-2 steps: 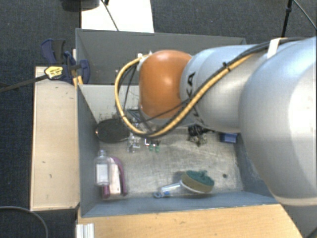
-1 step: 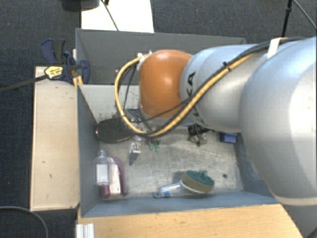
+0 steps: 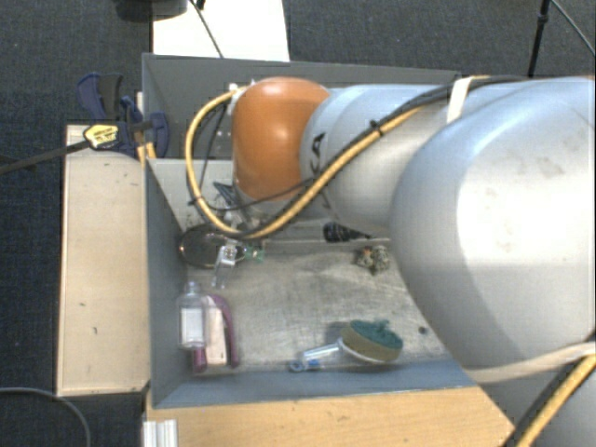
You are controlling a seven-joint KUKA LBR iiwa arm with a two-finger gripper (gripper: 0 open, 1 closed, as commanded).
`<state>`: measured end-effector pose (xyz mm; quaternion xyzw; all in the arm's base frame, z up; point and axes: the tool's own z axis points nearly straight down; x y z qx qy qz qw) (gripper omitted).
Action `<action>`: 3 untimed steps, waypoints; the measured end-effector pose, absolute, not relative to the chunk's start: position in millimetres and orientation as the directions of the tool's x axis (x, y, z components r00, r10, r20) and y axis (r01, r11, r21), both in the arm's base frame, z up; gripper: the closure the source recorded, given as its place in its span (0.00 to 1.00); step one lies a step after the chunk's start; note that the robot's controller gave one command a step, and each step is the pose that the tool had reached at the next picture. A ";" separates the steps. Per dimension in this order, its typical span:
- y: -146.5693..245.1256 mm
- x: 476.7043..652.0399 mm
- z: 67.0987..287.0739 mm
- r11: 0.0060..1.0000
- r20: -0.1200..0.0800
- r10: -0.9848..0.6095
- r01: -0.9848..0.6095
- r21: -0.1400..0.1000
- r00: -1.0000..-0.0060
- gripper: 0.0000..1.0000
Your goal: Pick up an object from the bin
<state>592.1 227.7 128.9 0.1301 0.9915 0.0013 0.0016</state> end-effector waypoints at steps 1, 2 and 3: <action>249.9 595.0 84.5 0.990 -0.009 0.139 0.139 0.004 -0.990 0.00; 249.4 594.0 84.4 0.990 -0.006 0.138 0.138 0.002 -0.990 1.00; 254.3 574.3 209.9 0.995 -0.009 0.096 0.096 0.004 -0.995 1.00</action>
Offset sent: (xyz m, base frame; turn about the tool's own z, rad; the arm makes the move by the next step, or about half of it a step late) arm 0.0000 0.0218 -0.0467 -0.1225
